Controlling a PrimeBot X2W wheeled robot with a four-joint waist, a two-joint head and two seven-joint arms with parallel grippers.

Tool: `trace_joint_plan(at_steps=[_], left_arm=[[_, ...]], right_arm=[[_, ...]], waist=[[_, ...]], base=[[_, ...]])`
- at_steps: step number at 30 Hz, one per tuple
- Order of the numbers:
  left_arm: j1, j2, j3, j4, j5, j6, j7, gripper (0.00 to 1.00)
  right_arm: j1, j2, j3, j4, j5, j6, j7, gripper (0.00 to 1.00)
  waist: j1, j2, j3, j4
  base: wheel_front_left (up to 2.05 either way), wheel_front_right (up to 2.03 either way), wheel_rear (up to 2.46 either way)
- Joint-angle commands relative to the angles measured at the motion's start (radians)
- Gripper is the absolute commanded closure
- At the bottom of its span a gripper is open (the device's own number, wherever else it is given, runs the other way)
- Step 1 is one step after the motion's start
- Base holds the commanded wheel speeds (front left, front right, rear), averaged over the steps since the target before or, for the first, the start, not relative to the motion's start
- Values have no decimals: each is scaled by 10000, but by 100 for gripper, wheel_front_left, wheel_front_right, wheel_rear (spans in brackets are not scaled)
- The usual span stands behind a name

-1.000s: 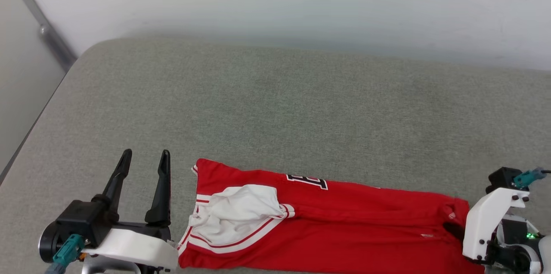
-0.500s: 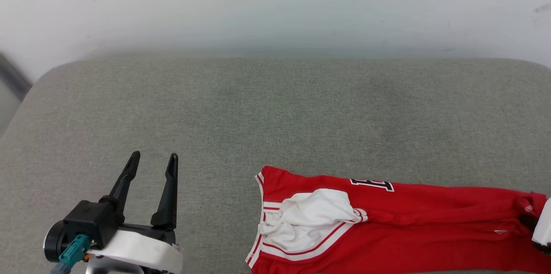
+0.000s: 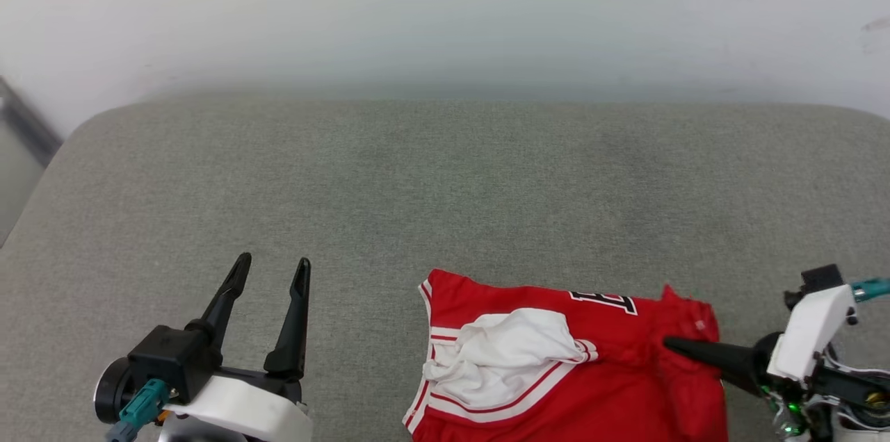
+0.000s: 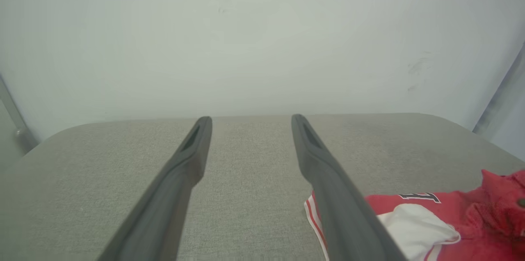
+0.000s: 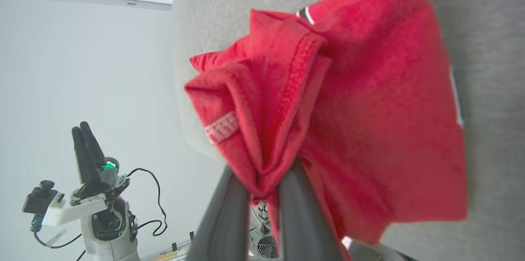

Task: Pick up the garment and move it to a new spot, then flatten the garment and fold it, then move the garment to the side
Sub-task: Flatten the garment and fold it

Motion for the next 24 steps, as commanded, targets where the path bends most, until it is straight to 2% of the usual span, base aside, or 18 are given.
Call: trace_joint_plan(at_steps=[1, 7, 13, 15, 16, 17, 18, 19, 24], left_arm=[[-170, -38, -54, 23, 43, -42, 20, 0], [-406, -147, -274, 146, 61, -254, 89, 0], [-625, -248, -398, 334, 28, -425, 74, 0], [-659, -283, -441, 382, 38, -446, 66, 0], [-699, -292, -455, 400, 44, -464, 57, 0], [-746, -310, -462, 413, 48, -486, 49, 0], [-791, -323, -464, 421, 52, -499, 47, 0], [-813, -337, -460, 441, 50, -507, 30, 0], [-864, -408, -506, 560, 32, -546, -12, 0]], right_arm=[[130, 30, 337, 212, 463, -4, -147, 100], [224, 36, 2372, 864, 2195, -4, -1116, 100], [-185, 26, 4447, 1228, 3686, -4, -2638, 100], [-336, 28, 5032, 1389, 3940, -4, -3255, 100], [-456, 28, 5303, 1471, 3888, -4, -3577, 97], [-546, 28, 5532, 1541, 3874, -4, -3858, 60], [-632, 29, 5704, 1606, 3939, -3, -4150, 6], [-715, 29, 5882, 1667, 4059, -3, -4402, 0], [-1012, 28, 6635, 1721, 4365, -3, -5081, 0]], waist=[[0, 0, -31, 138], [0, 0, 61, 631], [0, 0, 242, 977], [0, 0, 296, 1052], [0, 0, 333, 1084], [0, 0, 375, 1118], [0, 0, 420, 1143], [0, 0, 456, 1158], [0, 0, 578, 1159]], base=[[0, 0, 0], [0, 0, 0], [0, 0, 0], [0, 0, 0], [0, 0, 0], [0, 0, 0], [0, 0, 0], [0, 0, 0], [0, 0, 0]])
